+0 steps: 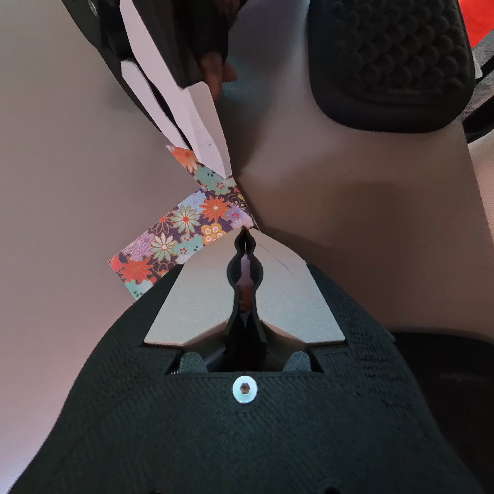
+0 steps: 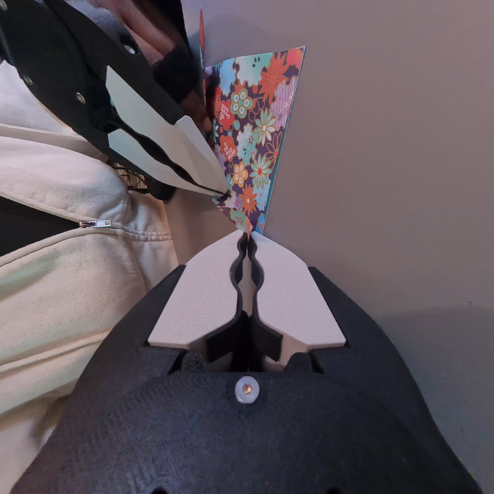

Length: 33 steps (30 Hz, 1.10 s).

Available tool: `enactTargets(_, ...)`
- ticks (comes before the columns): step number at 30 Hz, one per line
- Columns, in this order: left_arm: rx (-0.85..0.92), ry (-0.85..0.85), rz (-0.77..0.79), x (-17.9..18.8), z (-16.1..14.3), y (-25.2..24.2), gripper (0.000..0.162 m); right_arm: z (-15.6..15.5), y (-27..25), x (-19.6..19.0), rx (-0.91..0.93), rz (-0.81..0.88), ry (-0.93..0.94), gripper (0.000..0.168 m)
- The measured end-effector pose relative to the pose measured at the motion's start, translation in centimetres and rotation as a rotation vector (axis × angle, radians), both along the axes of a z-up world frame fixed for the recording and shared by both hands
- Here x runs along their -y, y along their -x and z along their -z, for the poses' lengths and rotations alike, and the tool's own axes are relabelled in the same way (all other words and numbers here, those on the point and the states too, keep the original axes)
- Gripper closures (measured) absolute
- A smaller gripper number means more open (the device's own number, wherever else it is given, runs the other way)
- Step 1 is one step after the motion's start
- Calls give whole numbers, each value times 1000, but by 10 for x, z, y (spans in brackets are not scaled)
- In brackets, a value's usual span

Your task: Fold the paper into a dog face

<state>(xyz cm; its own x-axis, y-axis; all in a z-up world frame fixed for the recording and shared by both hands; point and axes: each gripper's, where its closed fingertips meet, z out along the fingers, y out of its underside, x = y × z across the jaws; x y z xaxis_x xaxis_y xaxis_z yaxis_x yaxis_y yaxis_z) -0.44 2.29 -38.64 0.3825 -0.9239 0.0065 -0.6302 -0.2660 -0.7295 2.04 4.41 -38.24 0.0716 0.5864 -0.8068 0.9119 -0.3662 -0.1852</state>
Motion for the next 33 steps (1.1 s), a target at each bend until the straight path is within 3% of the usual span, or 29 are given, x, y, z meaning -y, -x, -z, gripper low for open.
enactTargets(1, -2, -6, 4, 0, 0, 0, 161, 0, 0, 0, 21, -9, -2, 168)
enactTargets(10, 102, 109, 38, 4, -9, 0, 161, 1, 1, 0, 144, -8, 74, 168)
enactTargets(13, 196, 39, 7, -5, -28, -4, 150, 1, 1, -1, 145, 10, 82, 168)
enactTargets(18, 50, -115, 1, -19, -24, -17, 160, 1, 1, -1, 160, -5, 69, 168)
enactTargets(23, -61, -142, 27, -17, -9, -17, 162, 1, 1, -1, 158, -6, 75, 168)
enactTargets(33, -57, -113, 2, -18, -1, -15, 162, 0, 1, -1, 151, -9, 106, 168)
